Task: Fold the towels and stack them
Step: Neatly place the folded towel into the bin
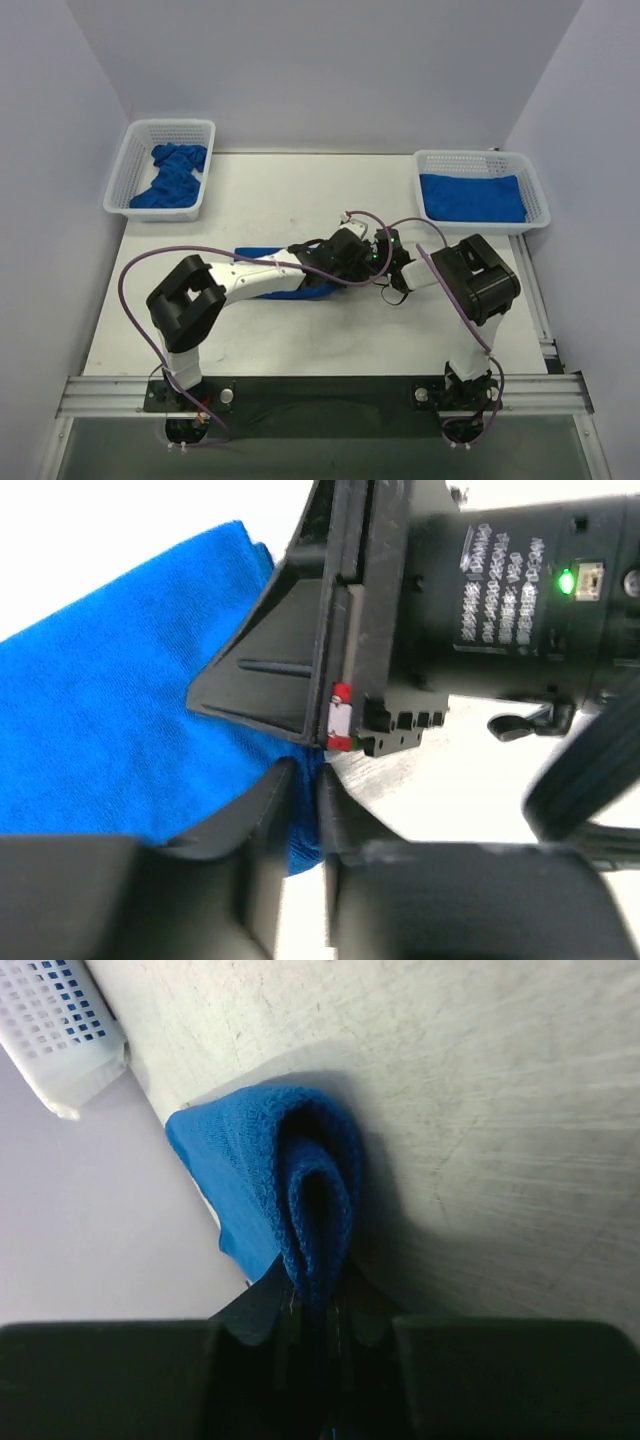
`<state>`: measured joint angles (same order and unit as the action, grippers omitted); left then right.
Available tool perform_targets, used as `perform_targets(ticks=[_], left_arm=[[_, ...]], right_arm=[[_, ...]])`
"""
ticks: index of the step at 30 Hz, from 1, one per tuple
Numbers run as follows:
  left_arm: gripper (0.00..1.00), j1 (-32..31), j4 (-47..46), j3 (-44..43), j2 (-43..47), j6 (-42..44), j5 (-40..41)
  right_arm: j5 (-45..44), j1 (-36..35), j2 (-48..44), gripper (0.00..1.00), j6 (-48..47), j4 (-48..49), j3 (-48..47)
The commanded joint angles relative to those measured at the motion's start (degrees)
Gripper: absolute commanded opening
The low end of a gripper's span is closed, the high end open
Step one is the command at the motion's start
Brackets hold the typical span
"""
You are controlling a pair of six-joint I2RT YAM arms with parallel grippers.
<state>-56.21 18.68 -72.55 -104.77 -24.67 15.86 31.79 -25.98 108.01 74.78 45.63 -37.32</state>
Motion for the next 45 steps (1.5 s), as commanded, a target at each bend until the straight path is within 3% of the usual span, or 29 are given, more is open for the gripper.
perform_targets(ticks=[1, 6, 7, 10, 14, 21, 26, 33, 38, 45], left_arm=[[0.33, -0.4, -3.9, 0.4, 3.5, -1.3, -1.0], [0.62, 0.0, -5.0, 3.4, 8.3, -1.8, 0.5], [0.74, 0.8, -5.3, 5.0, 9.4, -1.9, 0.8], [0.89, 3.0, -5.0, 8.3, 14.4, -2.7, 0.8], [0.98, 7.8, -3.5, 14.0, 25.7, -3.0, 1.2], [0.97, 20.8, -0.1, 28.3, 43.8, 0.3, 2.8], [0.97, 23.6, 2.9, 33.5, 50.7, 3.4, 5.8], [0.97, 23.9, 1.9, 34.3, 49.4, 3.3, 5.9], [0.98, 23.9, 0.5, 34.3, 47.8, 3.4, 4.0], [0.98, 24.0, 0.3, 34.4, 46.8, 3.3, 4.4]], right_arm=[[-3.8, -0.4, -0.6, 0.0, -5.5, -10.7, -1.6], [-4.9, 0.9, -3.6, 0.0, -13.2, -19.7, -5.5], [-5.2, 1.7, -4.0, 0.0, -16.6, -21.6, -6.4], [-5.9, 3.3, -5.5, 0.0, -25.0, -31.1, -11.5], [-7.2, 5.7, -7.6, 0.0, -34.9, -45.3, -18.8], [-9.4, 12.5, -9.3, 0.0, -50.7, -63.4, -35.9], [-11.0, 16.7, -7.3, 0.0, -59.0, -72.3, -50.4], [-11.7, 23.6, -3.9, 0.0, -67.2, -76.7, -63.3], [-17.3, 25.8, -1.5, 0.0, -75.6, -77.2, -66.6], [-20.2, 32.1, 2.8, 0.0, -77.4, -76.8, -71.6]])
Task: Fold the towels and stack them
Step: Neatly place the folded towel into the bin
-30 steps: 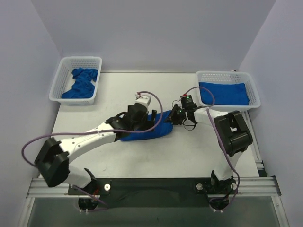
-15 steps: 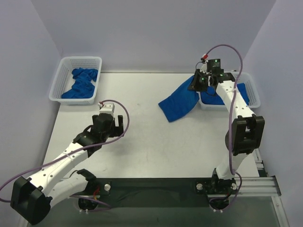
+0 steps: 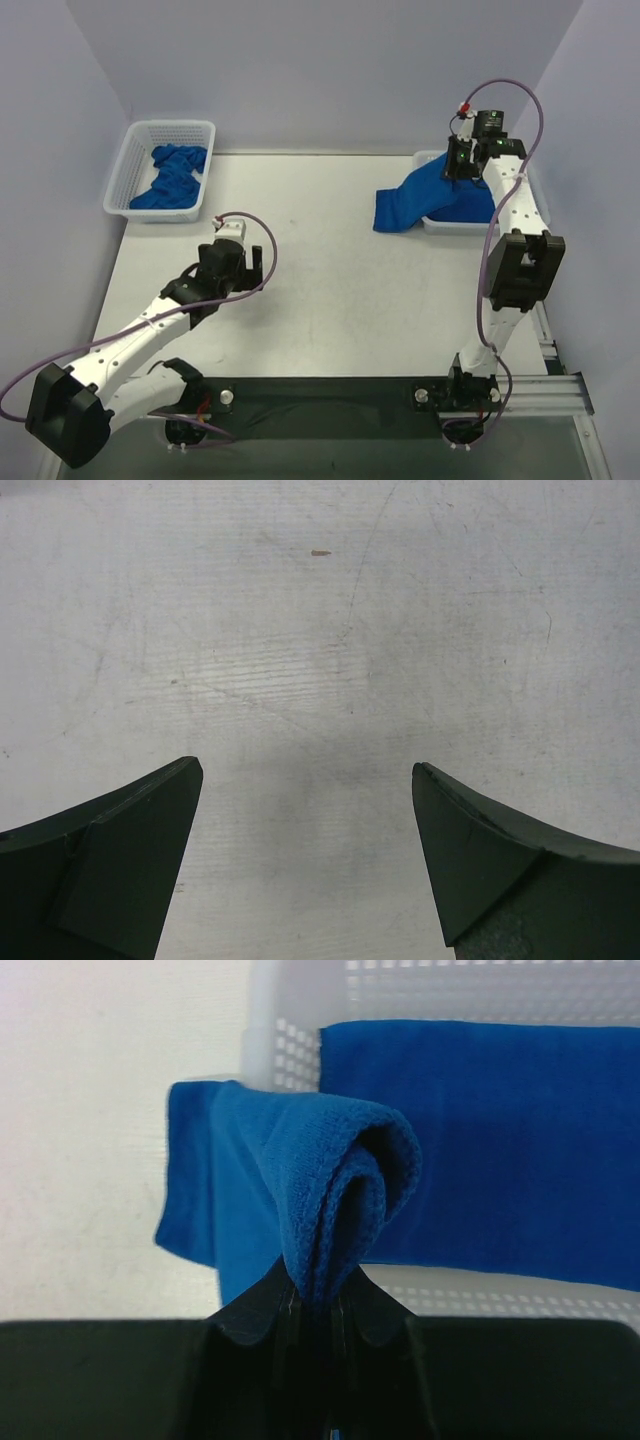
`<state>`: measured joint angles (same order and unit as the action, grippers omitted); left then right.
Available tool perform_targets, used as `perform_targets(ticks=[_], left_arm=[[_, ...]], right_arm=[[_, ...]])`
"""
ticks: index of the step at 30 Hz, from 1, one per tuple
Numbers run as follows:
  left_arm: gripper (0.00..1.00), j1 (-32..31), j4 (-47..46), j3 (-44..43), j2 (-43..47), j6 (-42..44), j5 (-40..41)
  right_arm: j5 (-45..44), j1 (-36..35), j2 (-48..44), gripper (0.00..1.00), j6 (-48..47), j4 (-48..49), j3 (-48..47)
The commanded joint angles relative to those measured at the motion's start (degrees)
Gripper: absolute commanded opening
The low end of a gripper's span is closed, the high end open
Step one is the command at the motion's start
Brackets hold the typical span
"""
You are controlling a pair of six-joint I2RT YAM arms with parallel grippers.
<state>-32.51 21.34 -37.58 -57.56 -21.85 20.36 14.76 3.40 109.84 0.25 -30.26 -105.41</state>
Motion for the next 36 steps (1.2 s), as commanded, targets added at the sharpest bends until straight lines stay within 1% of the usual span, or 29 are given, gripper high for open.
perform_targets(ticks=[1, 3, 7, 10, 15, 19, 30, 36], left_arm=[[0.98, 0.3, -2.4, -0.6, -0.6, 0.5, -0.2], [0.97, 0.3, -2.4, -0.6, -0.9, 0.4, -0.3], [0.97, 0.3, -2.6, -0.5, -1.4, 0.6, 0.0], [0.97, 0.3, -2.5, -0.6, -1.9, 0.7, 0.2], [0.98, 0.3, -2.6, -0.3, -1.9, 0.7, 0.4], [0.98, 0.3, -2.5, -0.1, -2.0, 0.7, 1.0], [0.97, 0.3, -2.4, -0.1, -5.7, 0.9, -0.1], [0.97, 0.3, -2.1, 0.0, -6.2, 1.1, 0.0]], right_arm=[[-3.0, 3.3, 1.9, 0.0, -2.8, -0.7, -4.7], [-1.9, 4.5, 2.7, 0.0, -2.5, -0.3, -5.9], [1.8, 4.7, 4.7, 0.0, -1.8, 0.5, -8.6], [2.6, 4.7, 5.2, 0.0, -0.6, 2.6, -9.2], [0.6, 5.2, 6.2, 0.0, -0.8, 2.8, -11.1], [-0.8, 6.9, 6.2, 0.0, -2.4, 2.8, -10.4], [-7.4, 9.2, 8.4, 0.0, -11.2, 2.9, -10.3], [-11.0, 10.6, 8.9, 0.0, -13.6, 3.5, -10.3]])
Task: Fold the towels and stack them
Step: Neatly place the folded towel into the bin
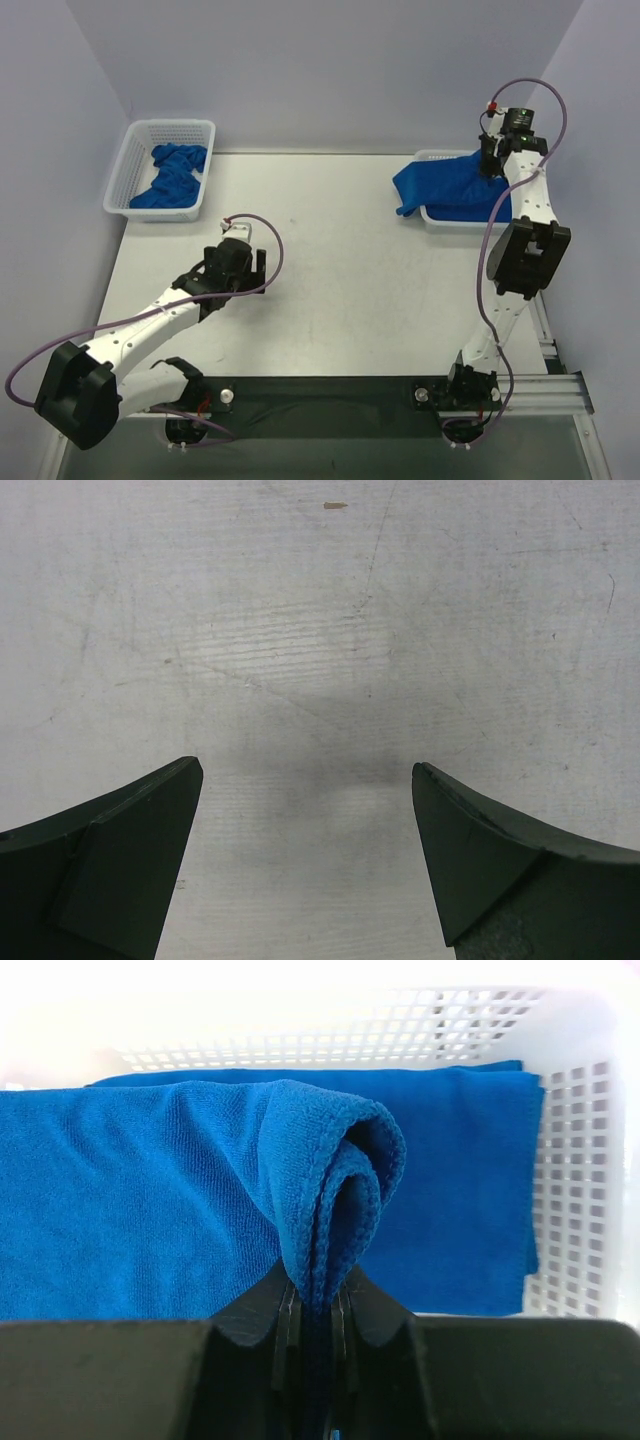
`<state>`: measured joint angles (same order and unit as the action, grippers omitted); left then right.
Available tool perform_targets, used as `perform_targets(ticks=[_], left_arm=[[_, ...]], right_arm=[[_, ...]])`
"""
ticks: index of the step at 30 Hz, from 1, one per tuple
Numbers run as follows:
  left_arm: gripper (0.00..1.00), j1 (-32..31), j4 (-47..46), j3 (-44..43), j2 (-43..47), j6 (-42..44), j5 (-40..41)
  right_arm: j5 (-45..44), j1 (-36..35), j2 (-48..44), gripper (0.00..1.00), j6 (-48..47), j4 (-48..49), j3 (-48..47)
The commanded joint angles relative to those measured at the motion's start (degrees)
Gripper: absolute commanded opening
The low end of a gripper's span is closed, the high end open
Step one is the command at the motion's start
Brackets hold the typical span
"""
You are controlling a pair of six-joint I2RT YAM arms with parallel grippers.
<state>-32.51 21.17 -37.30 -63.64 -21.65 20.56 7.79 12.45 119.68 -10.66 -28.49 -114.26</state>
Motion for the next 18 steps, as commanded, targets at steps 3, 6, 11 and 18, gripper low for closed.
perform_targets(ticks=[3, 6, 11, 18], left_arm=[[0.97, 0.3, -1.8, -0.1, -0.3, 0.7, -0.2], [0.97, 0.3, -1.8, -0.1, -0.6, 0.6, -0.3], [0.98, 0.3, -1.4, -0.4, -1.1, 0.9, -0.2], [0.97, 0.3, -0.8, -0.3, -1.2, 0.6, -0.1]], right_arm=[[-4.5, 2.0, -0.8, 0.0, -3.1, 2.2, -1.1], [-5.3, 2.3, -0.6, 0.0, -3.1, 2.8, -0.6], [-6.9, 2.8, -0.4, 0.0, -2.8, 4.8, 0.4], [-7.5, 3.1, 0.3, 0.0, -2.8, 6.0, 0.9]])
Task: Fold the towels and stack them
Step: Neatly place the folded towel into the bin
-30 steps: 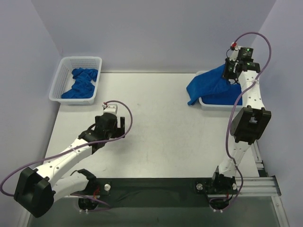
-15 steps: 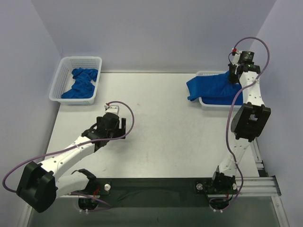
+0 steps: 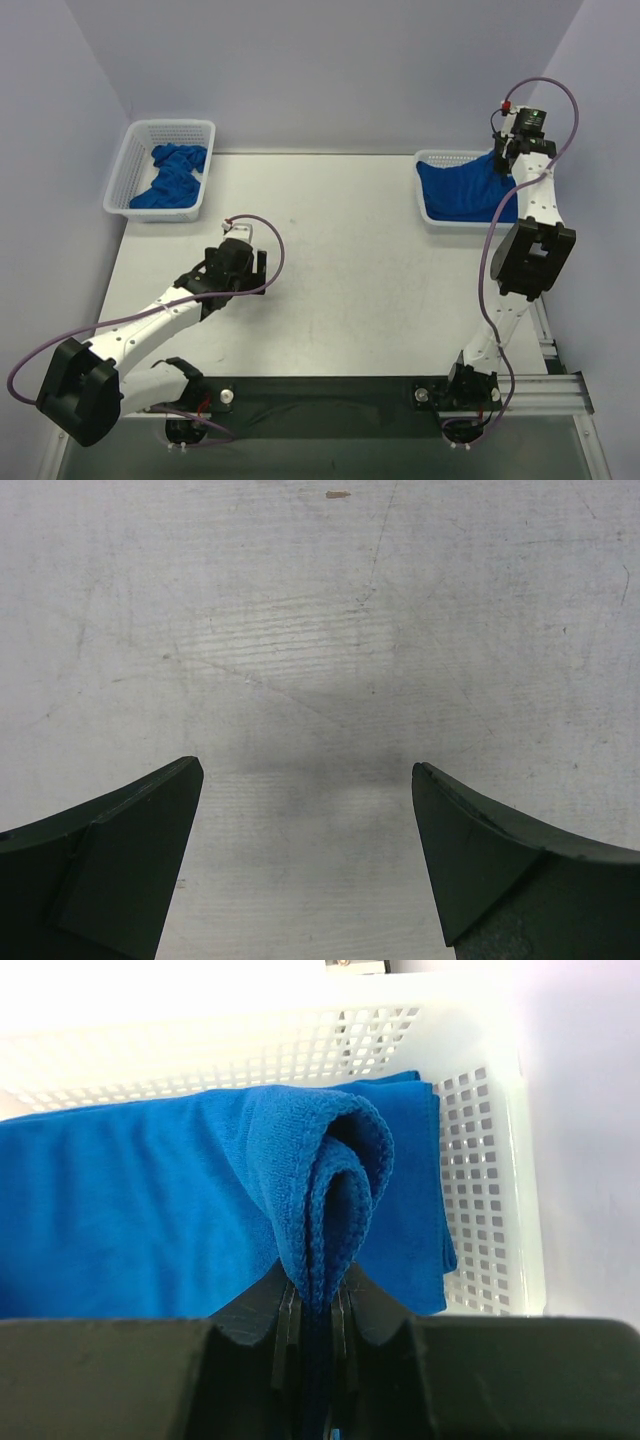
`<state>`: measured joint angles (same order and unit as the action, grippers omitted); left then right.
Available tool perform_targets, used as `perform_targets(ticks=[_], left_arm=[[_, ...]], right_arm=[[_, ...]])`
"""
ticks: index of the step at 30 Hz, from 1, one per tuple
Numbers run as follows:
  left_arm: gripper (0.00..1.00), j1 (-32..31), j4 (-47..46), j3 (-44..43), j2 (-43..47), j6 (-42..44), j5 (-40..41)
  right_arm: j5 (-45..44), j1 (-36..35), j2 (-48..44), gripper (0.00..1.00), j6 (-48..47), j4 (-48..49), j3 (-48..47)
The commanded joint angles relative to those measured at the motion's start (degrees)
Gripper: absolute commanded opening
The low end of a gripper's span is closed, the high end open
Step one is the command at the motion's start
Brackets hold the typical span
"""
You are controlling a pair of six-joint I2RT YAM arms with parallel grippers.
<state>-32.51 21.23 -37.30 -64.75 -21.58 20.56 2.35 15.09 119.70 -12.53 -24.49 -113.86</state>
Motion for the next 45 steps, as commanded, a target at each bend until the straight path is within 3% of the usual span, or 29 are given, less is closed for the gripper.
perform_targets(ticks=[1, 9, 13, 20, 21, 22, 26, 29, 32, 33, 34, 45], left_arm=[[0.98, 0.3, -0.8, -0.4, -0.3, 0.7, -0.2], [0.97, 0.3, -0.8, -0.6, -0.6, 0.5, -0.1], [0.98, 0.3, -0.7, -0.7, -0.8, 0.5, -0.2], [0.97, 0.3, -0.7, -0.4, -0.6, 0.5, -0.3], [0.97, 0.3, -0.7, -0.4, -0.5, 0.5, -0.3], [0.97, 0.3, -0.7, -0.4, -0.6, 0.4, -0.5], [0.97, 0.3, -0.7, -0.6, -0.3, 0.5, -0.8], [0.97, 0.3, -0.4, -0.8, 0.0, 0.5, -1.1], [0.97, 0.3, 0.1, -1.3, 0.2, 0.5, -1.2], [0.97, 0.3, 0.4, -1.6, 0.3, 0.5, -1.2], [0.97, 0.3, 0.6, -1.7, 0.7, 0.3, -1.2], [0.97, 0.3, 2.1, -2.9, 4.2, -2.1, -2.0]], right_arm=[[-2.1, 0.5, 0.3, 0.0, -1.0, 2.2, 0.5], [-2.1, 0.6, 0.2, 0.0, -1.1, 3.0, 0.3], [-4.2, 0.7, 0.9, 0.1, -1.0, 3.5, 0.7], [-7.4, 0.8, 2.2, 0.12, -1.2, 4.4, 1.6], [-8.1, 0.6, 2.3, 0.22, -1.1, 4.9, 2.1], [-8.7, 0.6, 2.5, 0.26, -1.0, 5.1, 2.1], [-13.0, 0.6, 3.0, 0.26, -0.7, 5.6, 2.2], [-16.3, 0.6, 2.9, 0.16, -0.2, 6.4, 2.1], [-18.4, 0.6, 1.9, 0.35, 1.2, 6.6, 2.2], [-17.1, 0.6, 1.3, 0.45, 2.3, 6.6, 2.6], [-16.1, 0.4, -0.2, 0.47, 2.9, 6.6, 3.1], [3.1, -4.5, -7.8, 0.42, 16.6, 6.9, 18.1]])
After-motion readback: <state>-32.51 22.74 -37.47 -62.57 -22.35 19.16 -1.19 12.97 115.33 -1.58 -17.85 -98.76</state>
